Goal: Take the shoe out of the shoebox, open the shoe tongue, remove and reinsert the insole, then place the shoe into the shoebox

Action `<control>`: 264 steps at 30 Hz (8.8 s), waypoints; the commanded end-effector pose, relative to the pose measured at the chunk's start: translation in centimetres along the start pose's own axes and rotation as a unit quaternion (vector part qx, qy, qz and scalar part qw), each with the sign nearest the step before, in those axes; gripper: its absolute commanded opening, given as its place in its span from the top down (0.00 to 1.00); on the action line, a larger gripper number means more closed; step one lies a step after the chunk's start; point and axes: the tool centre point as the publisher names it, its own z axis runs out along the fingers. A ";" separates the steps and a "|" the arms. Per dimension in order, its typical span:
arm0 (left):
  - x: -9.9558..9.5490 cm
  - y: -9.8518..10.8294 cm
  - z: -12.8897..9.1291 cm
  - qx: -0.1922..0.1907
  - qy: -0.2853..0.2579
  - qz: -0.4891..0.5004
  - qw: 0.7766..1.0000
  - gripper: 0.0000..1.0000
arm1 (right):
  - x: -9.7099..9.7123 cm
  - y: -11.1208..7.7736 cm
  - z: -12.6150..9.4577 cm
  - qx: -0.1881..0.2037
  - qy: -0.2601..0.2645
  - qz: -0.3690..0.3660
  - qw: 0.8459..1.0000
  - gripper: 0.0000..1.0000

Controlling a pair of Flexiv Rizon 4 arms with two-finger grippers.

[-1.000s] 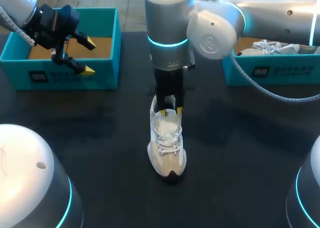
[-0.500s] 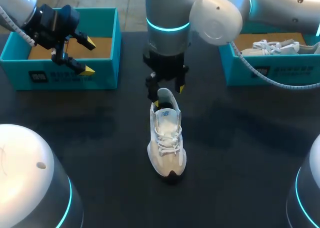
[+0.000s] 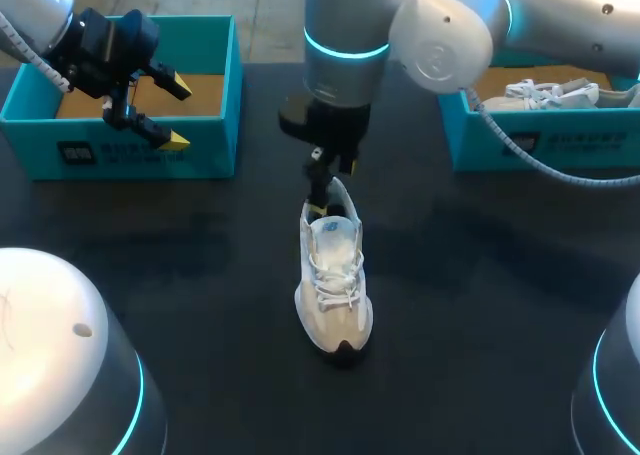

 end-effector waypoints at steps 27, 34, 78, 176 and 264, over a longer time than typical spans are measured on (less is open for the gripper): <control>0.1 0.0 0.0 -0.001 0.000 0.000 1.000 0.00 | -5.2 3.0 6.4 0.035 -0.032 -0.140 0.989 0.00; 0.1 0.0 0.0 -0.001 0.000 0.000 1.000 0.00 | -5.7 2.9 7.7 0.039 -0.023 -0.139 0.989 0.11; 0.1 0.0 0.0 -0.001 0.000 0.000 1.000 0.00 | -6.2 3.0 8.9 0.039 -0.017 -0.152 0.987 0.29; 0.1 0.0 0.0 -0.001 0.000 0.000 1.000 0.00 | -7.7 -1.6 -14.4 0.048 -0.078 -0.196 0.976 1.00; 0.1 0.0 0.0 -0.001 0.000 0.000 1.000 0.00 | -42.3 -20.5 -14.5 0.103 -0.142 -0.234 0.956 1.00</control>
